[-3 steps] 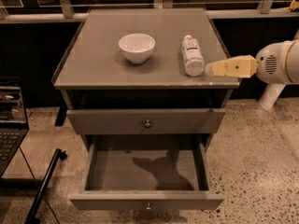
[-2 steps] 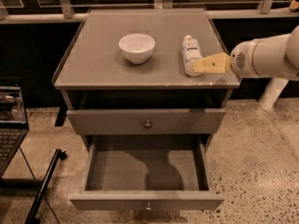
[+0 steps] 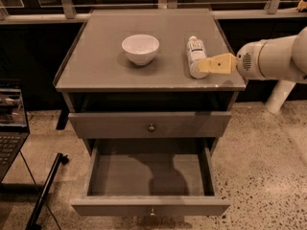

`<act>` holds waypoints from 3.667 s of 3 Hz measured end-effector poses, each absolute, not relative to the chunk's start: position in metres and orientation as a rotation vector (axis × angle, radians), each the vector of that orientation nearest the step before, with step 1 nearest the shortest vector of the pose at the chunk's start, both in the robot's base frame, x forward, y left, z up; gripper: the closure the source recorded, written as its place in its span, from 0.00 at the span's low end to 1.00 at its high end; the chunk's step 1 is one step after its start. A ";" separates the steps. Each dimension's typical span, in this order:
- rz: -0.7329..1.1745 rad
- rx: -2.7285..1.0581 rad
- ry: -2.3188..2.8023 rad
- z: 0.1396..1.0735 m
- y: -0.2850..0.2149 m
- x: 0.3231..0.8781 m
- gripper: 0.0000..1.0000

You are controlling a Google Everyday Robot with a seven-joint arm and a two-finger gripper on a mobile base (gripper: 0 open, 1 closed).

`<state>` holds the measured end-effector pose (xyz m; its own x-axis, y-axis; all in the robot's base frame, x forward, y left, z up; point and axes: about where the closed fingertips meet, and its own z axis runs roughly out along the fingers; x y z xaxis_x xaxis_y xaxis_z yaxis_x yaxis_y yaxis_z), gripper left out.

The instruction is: Place blue plastic bottle into middle drawer

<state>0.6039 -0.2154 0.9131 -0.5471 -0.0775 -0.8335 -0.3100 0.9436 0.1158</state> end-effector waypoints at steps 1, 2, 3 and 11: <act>0.326 -0.214 2.090 0.913 -0.214 0.641 0.00; 0.346 -0.189 2.053 0.908 -0.206 0.685 0.00; 0.369 -0.164 2.058 0.897 -0.198 0.715 0.00; 0.279 -0.115 2.134 0.858 -0.191 0.747 1.00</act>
Offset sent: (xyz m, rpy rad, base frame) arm 0.1365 0.0174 -0.0137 0.1121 -0.1070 -0.0583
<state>0.7474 -0.1907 0.8582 -0.5469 0.0258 -0.8368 -0.1898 0.9697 0.1540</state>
